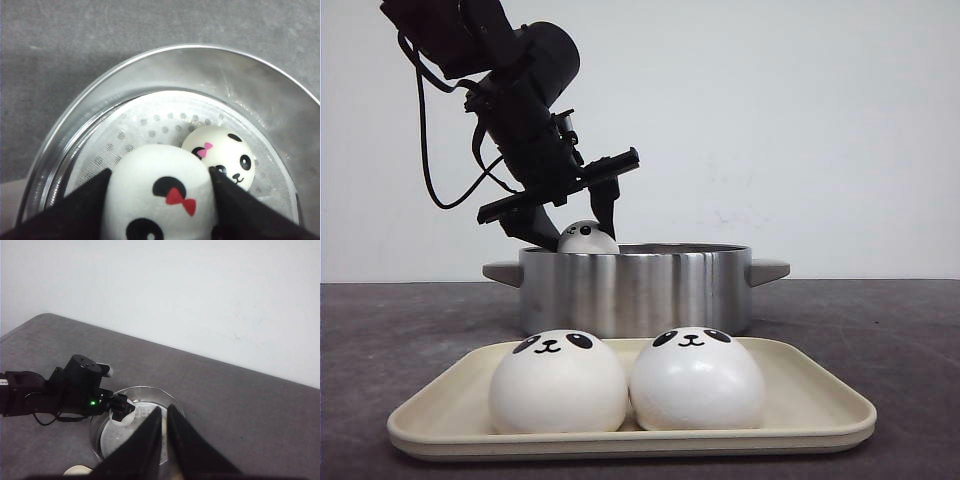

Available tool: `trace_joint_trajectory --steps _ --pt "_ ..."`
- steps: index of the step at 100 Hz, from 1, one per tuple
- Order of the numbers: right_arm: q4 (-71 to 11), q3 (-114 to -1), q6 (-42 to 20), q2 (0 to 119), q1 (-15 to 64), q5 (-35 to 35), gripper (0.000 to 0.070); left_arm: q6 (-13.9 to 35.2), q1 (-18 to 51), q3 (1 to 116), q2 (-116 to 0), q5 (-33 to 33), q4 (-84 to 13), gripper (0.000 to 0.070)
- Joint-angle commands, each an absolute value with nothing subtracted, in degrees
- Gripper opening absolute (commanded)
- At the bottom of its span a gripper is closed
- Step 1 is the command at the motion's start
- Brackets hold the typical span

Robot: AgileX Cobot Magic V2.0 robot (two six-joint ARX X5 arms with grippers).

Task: Steam buns
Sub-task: 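Lower the bun into the pot and open the left gripper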

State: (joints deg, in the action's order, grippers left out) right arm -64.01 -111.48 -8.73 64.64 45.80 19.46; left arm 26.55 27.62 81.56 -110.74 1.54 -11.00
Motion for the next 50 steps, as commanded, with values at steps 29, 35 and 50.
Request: trace_joint_trajectory --steps 29,35,50 --pt "-63.53 -112.51 -8.01 65.14 46.37 19.53 0.0009 26.44 27.97 83.31 -112.12 1.48 -8.49 0.0524" --pt "-63.53 -112.49 -7.46 65.43 46.37 19.53 0.0009 26.44 27.97 83.81 -112.12 1.48 -8.82 0.0524" --pt "-65.71 -112.44 -6.61 67.07 46.30 19.53 0.0009 26.39 27.97 87.61 -110.98 1.08 -13.76 0.0523"
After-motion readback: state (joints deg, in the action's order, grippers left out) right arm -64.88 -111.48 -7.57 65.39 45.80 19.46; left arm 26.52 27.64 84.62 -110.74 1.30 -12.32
